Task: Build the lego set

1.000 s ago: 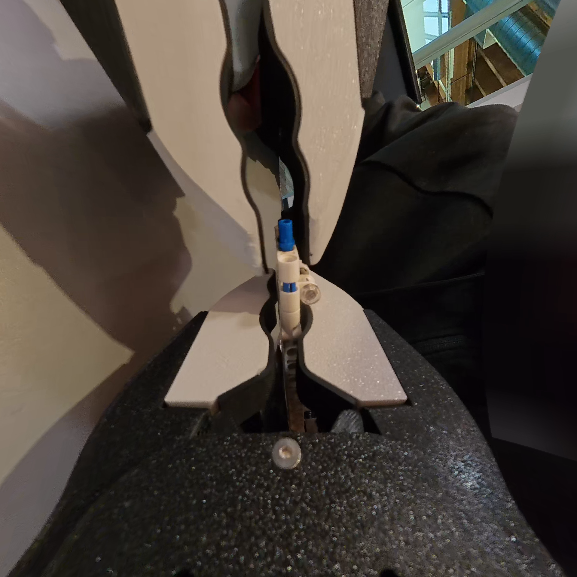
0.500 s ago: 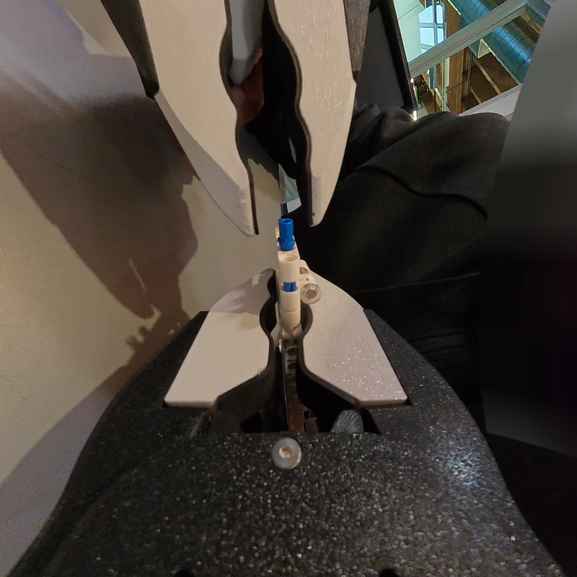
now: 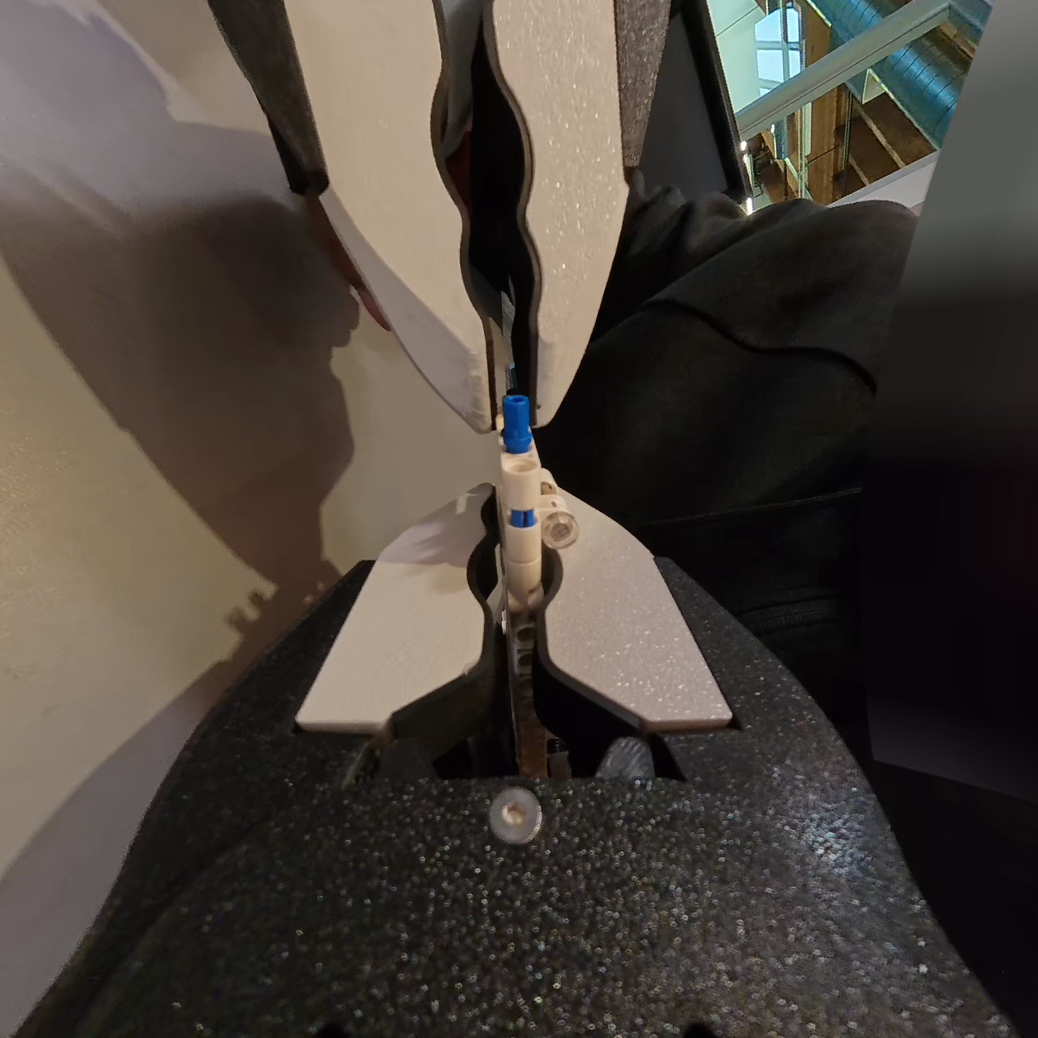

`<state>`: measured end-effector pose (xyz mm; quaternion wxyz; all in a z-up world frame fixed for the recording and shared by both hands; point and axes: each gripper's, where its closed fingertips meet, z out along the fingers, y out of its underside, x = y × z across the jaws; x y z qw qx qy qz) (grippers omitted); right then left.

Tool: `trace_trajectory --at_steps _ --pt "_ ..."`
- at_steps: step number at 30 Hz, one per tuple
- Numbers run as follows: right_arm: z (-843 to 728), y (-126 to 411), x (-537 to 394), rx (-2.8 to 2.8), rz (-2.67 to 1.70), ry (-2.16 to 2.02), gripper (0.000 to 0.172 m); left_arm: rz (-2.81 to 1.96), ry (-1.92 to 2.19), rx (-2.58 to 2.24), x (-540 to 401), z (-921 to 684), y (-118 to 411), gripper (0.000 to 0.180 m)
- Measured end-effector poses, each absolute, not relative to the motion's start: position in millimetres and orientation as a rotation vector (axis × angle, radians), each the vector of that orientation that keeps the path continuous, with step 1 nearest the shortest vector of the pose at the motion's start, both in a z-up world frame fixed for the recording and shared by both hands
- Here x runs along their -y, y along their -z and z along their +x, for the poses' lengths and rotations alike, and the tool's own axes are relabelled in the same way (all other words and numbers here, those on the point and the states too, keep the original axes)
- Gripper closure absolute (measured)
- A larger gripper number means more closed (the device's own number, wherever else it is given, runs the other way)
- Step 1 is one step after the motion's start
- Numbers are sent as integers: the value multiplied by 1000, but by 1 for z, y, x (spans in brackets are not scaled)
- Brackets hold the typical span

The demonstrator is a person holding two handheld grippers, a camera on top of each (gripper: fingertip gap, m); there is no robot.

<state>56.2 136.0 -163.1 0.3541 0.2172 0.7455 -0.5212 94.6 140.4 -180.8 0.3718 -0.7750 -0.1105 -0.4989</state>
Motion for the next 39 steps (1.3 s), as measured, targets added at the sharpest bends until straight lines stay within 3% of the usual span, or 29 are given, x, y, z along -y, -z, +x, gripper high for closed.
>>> trace_trajectory --at_steps 39 --pt "66 168 -137 -1892 557 1255 164 -2043 1280 283 -143 102 186 173"
